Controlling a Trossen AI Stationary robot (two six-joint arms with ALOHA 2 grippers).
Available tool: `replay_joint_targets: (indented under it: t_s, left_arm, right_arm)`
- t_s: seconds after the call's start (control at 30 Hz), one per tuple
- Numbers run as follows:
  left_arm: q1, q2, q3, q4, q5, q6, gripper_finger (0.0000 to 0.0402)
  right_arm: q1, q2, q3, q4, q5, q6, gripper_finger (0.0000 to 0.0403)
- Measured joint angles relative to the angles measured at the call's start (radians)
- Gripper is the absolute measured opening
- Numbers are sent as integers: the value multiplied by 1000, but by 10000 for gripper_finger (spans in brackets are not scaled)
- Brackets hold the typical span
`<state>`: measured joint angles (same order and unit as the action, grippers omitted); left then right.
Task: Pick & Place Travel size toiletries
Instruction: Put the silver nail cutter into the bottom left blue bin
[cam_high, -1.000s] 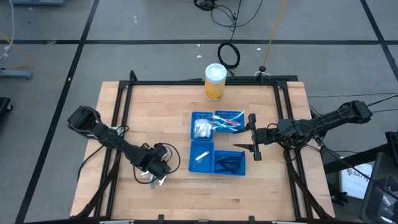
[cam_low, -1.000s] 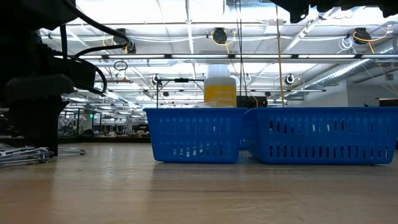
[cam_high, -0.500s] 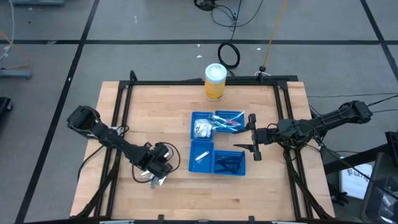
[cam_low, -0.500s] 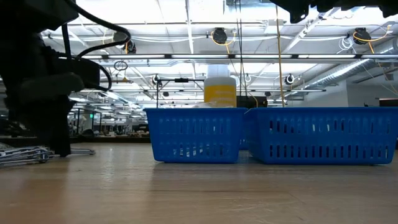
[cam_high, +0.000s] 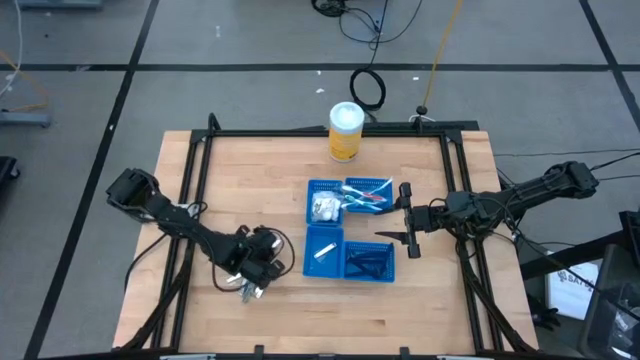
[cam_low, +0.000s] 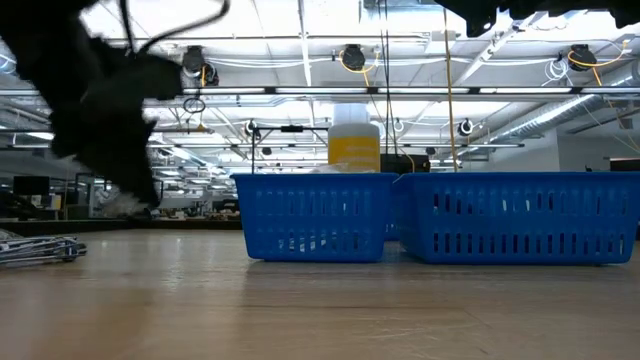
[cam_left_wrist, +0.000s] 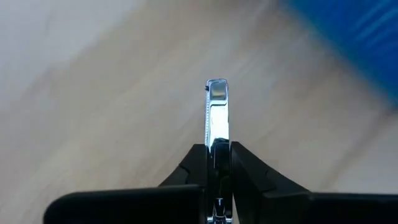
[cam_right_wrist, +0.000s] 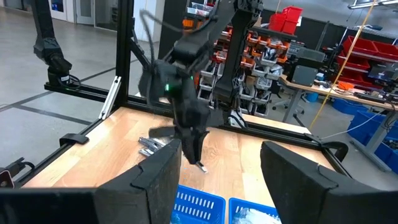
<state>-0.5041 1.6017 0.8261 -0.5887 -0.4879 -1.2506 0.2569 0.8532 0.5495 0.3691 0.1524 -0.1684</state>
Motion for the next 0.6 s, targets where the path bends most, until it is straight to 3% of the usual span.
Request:
replay_joint_targets:
  t_s: [0.27, 0.5, 0.6]
  left_arm:
    - [2, -56, 138, 87, -206, 74, 24]
    - [30, -45, 178, 471, -216, 317, 24]
    - [50, -28, 180, 552, -207, 351, 24]
  right_arm:
    - [0, 0, 0, -1, 0, 0, 208]
    - [0, 0, 0, 0, 0, 0, 208]
    - [0, 0, 0, -1, 0, 0, 208]
